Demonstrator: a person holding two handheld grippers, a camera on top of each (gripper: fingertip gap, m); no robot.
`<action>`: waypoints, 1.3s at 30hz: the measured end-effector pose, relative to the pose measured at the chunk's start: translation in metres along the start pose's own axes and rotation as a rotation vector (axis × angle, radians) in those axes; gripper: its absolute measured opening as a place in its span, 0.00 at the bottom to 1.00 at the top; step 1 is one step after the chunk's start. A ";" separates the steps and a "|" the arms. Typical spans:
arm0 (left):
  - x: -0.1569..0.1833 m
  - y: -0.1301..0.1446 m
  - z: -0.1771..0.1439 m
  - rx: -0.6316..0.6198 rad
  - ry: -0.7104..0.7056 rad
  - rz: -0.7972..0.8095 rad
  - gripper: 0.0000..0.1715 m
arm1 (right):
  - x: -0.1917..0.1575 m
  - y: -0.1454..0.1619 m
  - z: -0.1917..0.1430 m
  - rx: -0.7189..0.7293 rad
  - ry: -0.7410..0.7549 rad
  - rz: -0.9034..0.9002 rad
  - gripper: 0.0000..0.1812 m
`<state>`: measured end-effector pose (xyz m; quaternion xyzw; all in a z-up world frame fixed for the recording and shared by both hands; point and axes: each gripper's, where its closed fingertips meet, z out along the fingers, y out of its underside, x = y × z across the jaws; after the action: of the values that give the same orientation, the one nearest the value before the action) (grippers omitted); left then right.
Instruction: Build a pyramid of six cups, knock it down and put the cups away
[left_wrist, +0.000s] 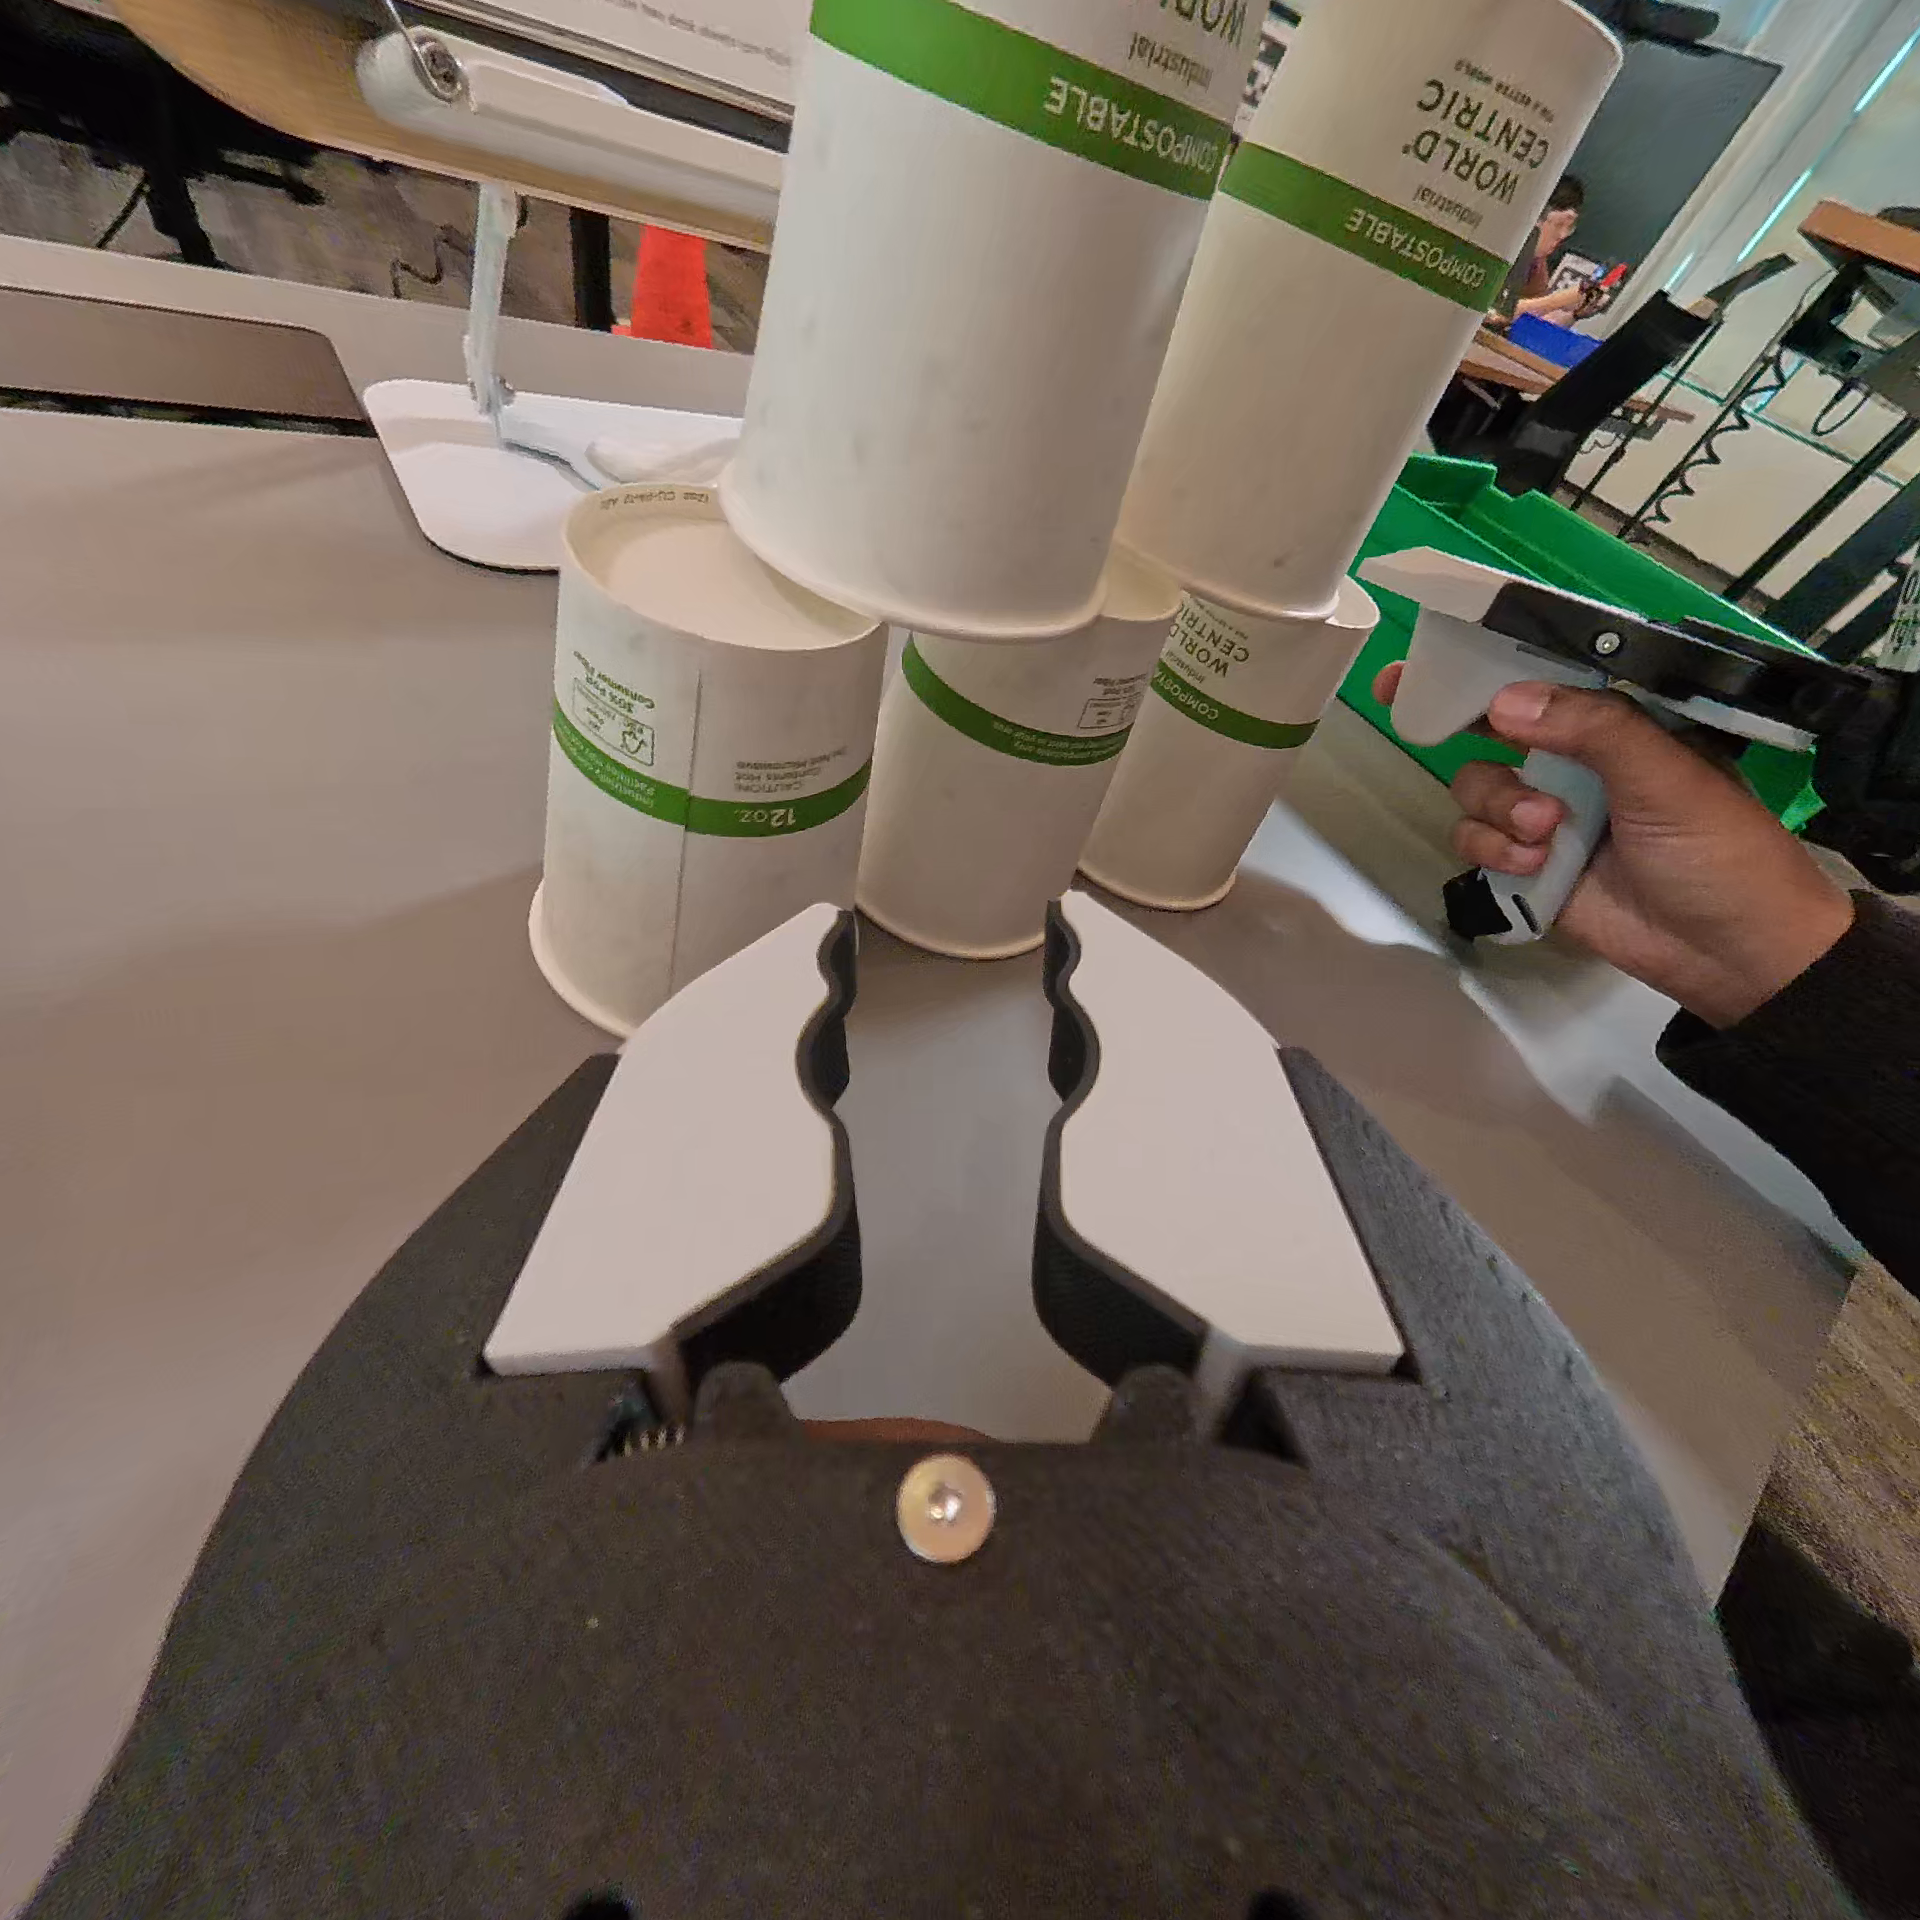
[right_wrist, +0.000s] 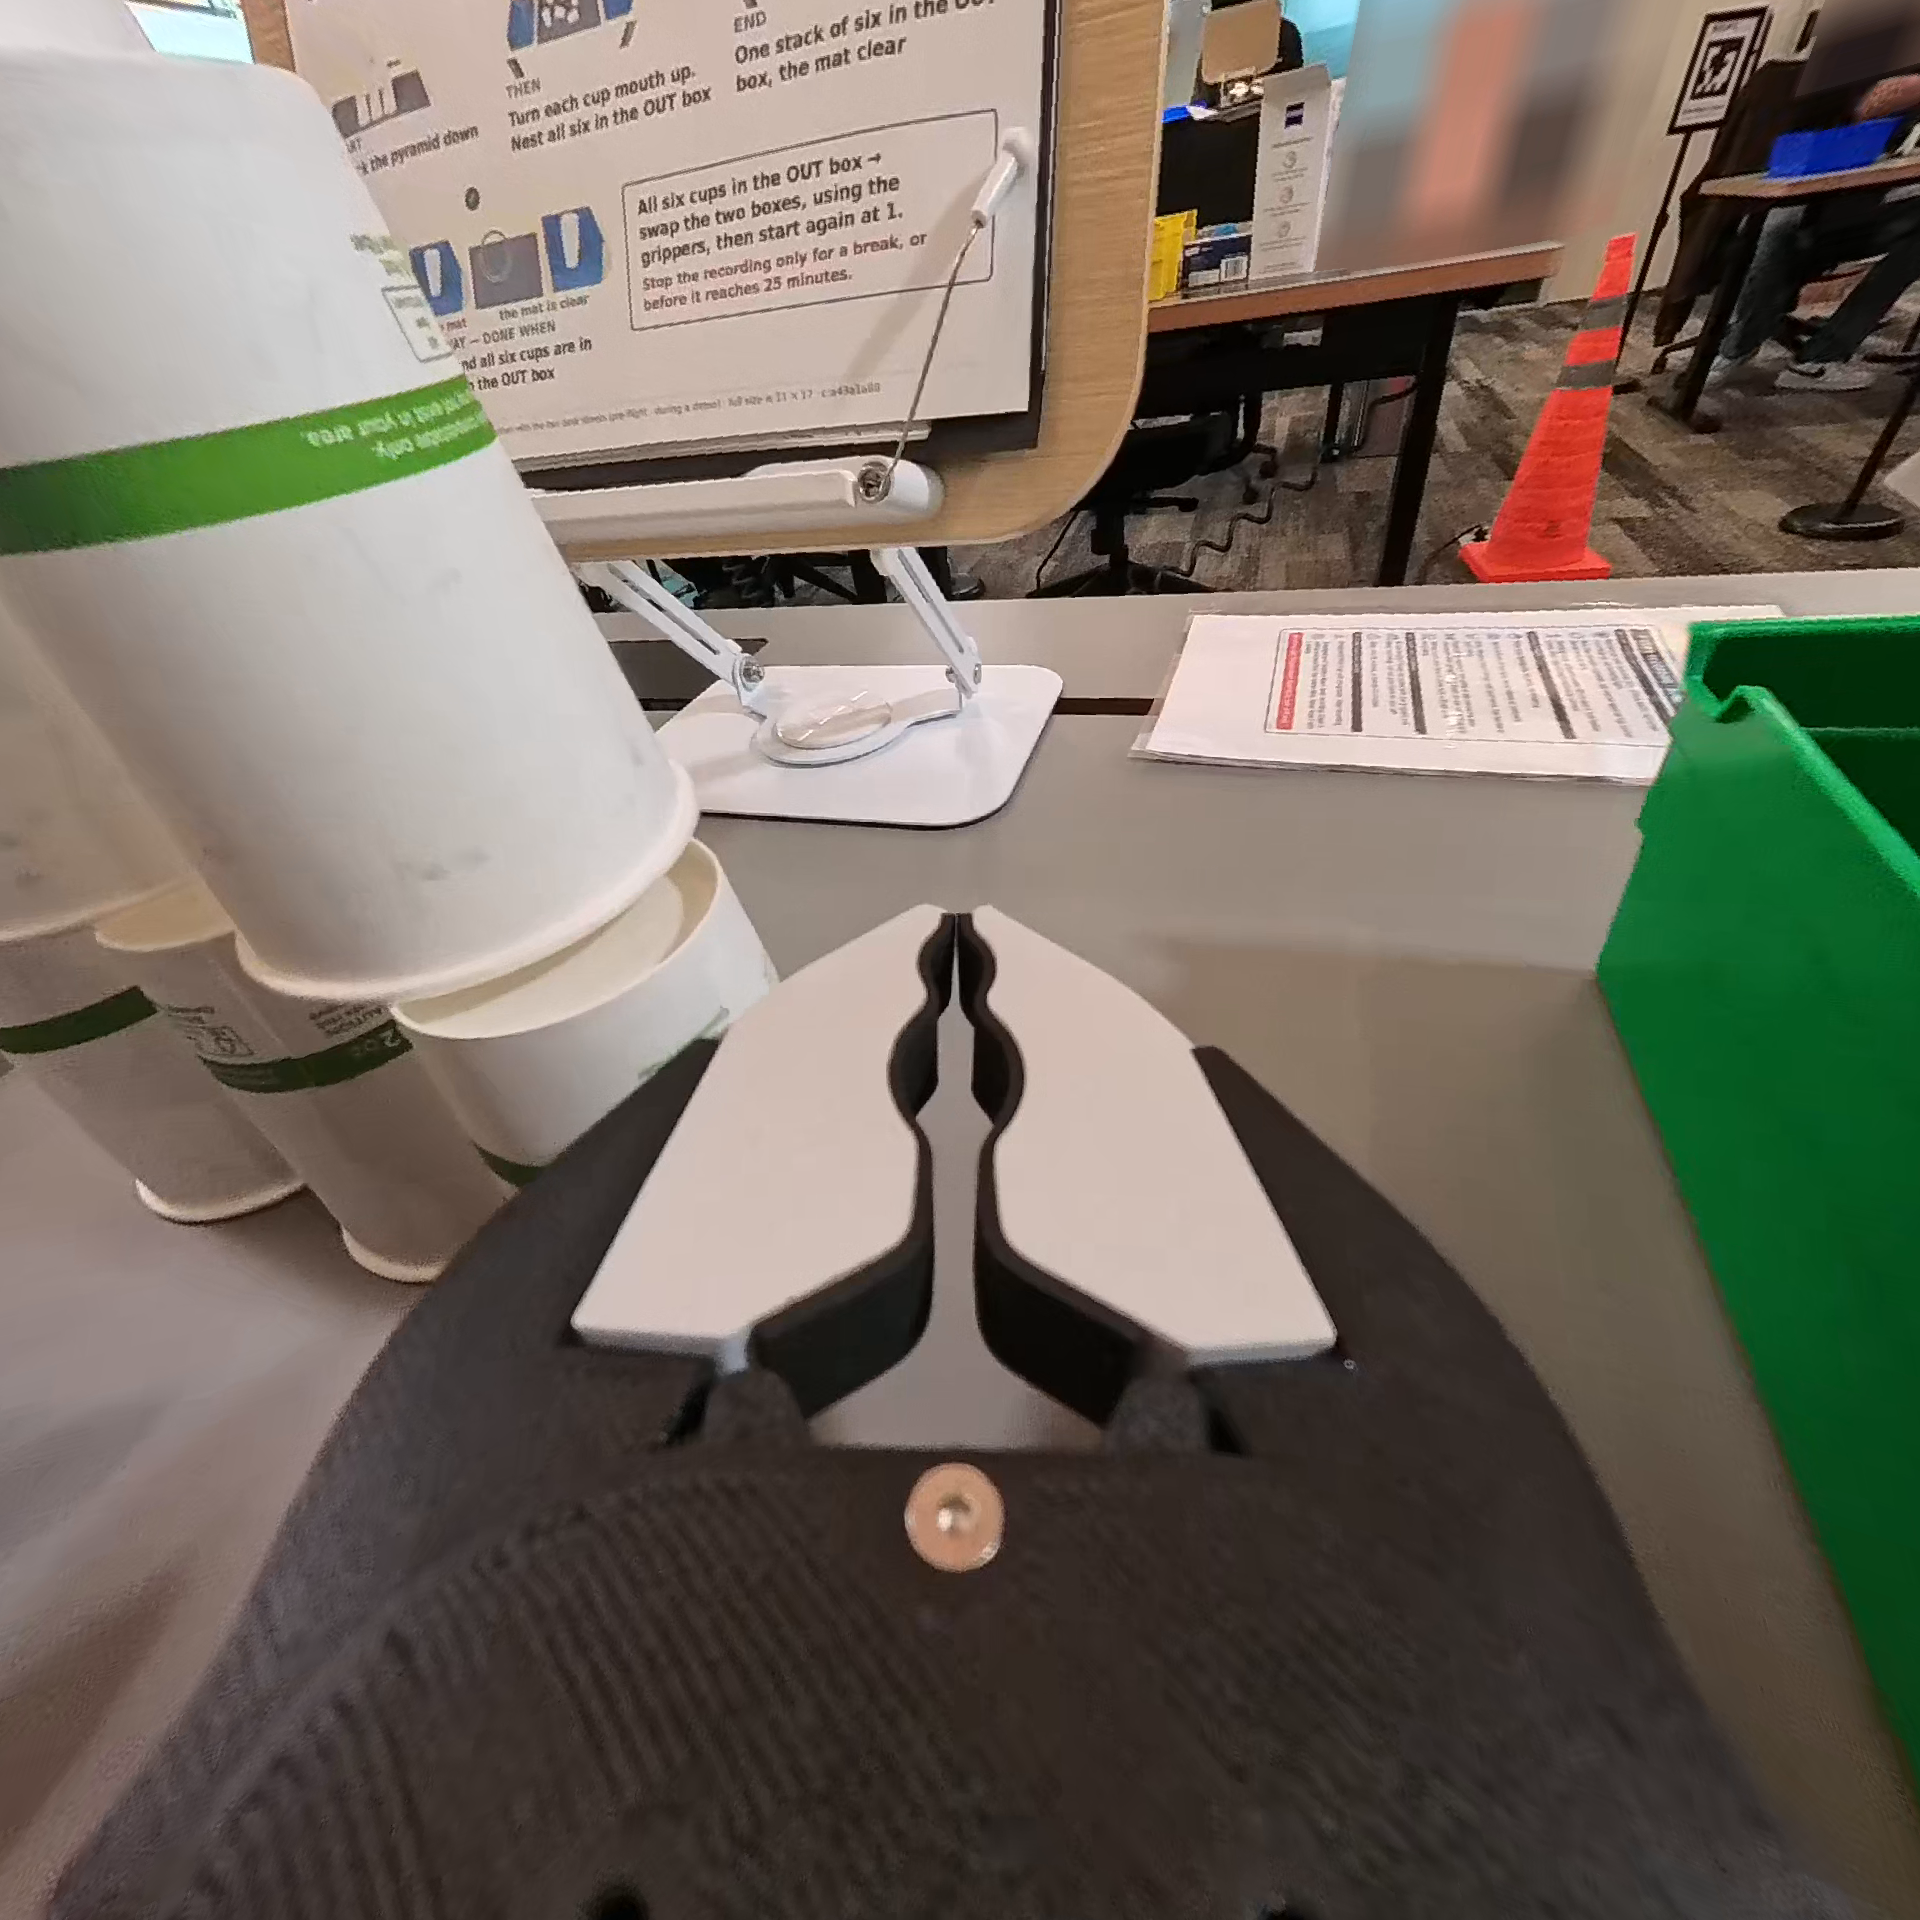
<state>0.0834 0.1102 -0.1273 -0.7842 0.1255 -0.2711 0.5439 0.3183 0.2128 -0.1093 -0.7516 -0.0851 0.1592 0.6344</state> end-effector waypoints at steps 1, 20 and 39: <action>0.000 0.001 0.000 -0.003 0.000 0.000 0.20 | -0.001 0.000 0.000 -0.001 -0.001 -0.003 0.01; 0.010 0.012 0.007 -0.063 0.048 0.010 0.21 | 0.006 0.009 0.000 -0.034 0.040 -0.048 0.03; 0.011 0.017 0.009 -0.092 0.061 -0.009 0.22 | 0.003 0.014 0.002 -0.053 0.048 -0.094 0.04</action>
<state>0.0995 0.1053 -0.1419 -0.8001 0.1511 -0.2914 0.5021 0.3199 0.2131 -0.1238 -0.7670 -0.1092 0.1086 0.6229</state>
